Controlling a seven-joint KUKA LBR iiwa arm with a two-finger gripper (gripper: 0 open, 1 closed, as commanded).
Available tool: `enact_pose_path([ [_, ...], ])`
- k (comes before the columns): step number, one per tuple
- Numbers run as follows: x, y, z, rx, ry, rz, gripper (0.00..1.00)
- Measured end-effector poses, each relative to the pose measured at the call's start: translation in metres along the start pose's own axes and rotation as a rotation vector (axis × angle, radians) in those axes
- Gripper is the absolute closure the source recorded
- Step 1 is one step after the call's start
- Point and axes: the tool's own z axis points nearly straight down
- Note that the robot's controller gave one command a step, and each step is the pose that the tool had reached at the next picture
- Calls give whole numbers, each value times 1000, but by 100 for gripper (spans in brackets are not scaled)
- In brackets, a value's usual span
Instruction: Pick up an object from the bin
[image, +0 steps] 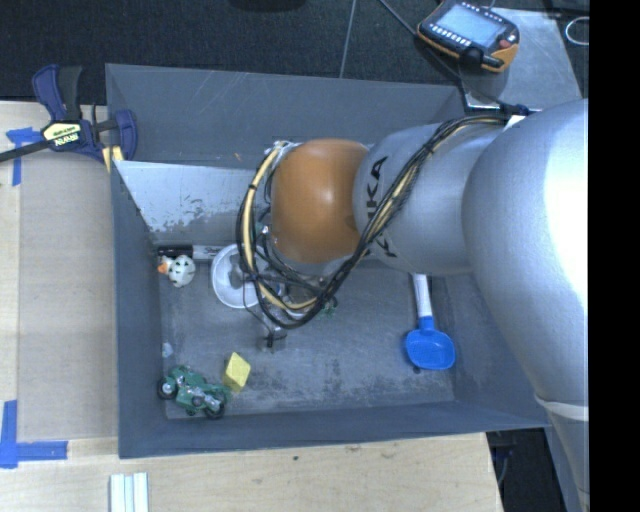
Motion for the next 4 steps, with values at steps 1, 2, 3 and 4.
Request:
enact_pose_path([
  [1, -10, -27, -2, 1, -7, -86, 0],
  [2, -2, -4, -106, 0, -18, 140, 0],
  [3, -11, -54, -27, 0, -15, 307, 0],
  [4, 10, -113, -1, -2, -15, 707, 0],
])
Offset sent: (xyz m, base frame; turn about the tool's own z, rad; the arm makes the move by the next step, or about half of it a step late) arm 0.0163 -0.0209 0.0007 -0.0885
